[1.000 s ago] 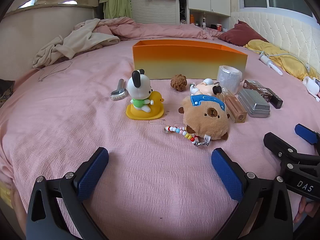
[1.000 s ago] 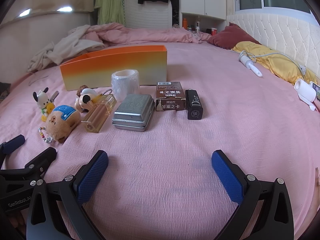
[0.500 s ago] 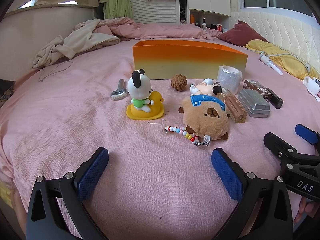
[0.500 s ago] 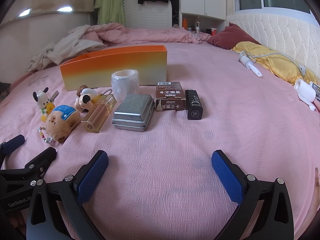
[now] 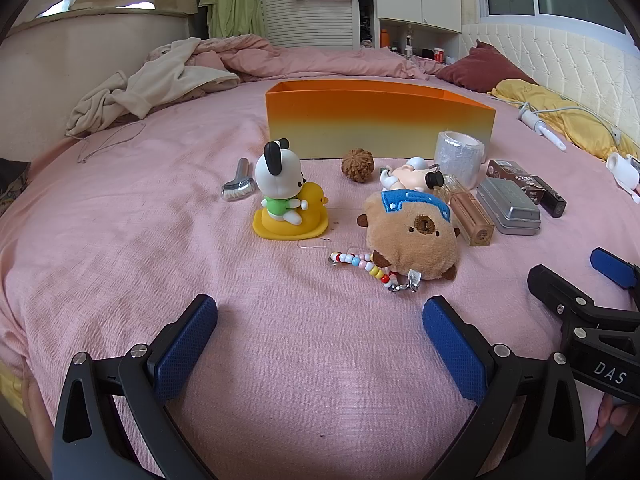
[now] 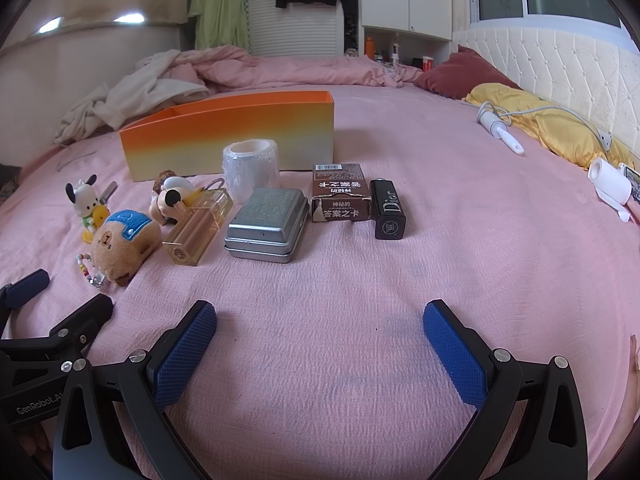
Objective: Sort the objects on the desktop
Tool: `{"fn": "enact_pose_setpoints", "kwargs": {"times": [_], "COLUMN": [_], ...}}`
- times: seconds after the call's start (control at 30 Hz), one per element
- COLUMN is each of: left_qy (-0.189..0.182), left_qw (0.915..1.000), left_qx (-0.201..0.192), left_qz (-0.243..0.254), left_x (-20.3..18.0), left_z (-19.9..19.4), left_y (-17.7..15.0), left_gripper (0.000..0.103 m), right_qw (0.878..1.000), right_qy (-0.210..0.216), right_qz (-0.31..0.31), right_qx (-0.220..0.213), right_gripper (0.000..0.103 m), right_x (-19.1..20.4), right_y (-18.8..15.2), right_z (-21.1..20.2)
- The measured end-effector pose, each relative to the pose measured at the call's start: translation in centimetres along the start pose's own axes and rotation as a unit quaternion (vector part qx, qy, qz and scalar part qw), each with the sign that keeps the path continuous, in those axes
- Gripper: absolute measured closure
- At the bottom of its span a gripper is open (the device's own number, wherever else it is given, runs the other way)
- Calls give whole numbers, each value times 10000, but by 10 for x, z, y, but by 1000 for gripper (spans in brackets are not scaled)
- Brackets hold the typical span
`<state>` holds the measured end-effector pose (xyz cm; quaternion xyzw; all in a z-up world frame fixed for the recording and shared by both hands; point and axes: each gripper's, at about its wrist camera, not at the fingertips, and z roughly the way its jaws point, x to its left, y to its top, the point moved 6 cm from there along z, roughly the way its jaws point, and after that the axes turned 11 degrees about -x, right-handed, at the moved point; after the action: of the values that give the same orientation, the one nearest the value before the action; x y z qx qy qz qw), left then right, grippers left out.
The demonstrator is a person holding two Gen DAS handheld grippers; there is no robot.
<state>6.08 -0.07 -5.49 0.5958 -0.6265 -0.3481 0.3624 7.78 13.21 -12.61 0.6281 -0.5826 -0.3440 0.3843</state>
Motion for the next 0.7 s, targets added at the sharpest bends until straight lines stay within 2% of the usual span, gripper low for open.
{"fn": "enact_pose_setpoints", "kwargs": {"times": [0.7], "left_qy": [-9], "left_qw": [10000], "left_qx": [-15], "left_qz": [5], "left_x": [6], "left_z": [1], "left_y": [-1], "left_gripper": [0], "right_qw": [10000], "right_qy": [-16], "right_qz": [-1], "right_qx": [-7], "right_gripper": [0], "right_x": [0], "right_y": [0], "right_z": [0]}}
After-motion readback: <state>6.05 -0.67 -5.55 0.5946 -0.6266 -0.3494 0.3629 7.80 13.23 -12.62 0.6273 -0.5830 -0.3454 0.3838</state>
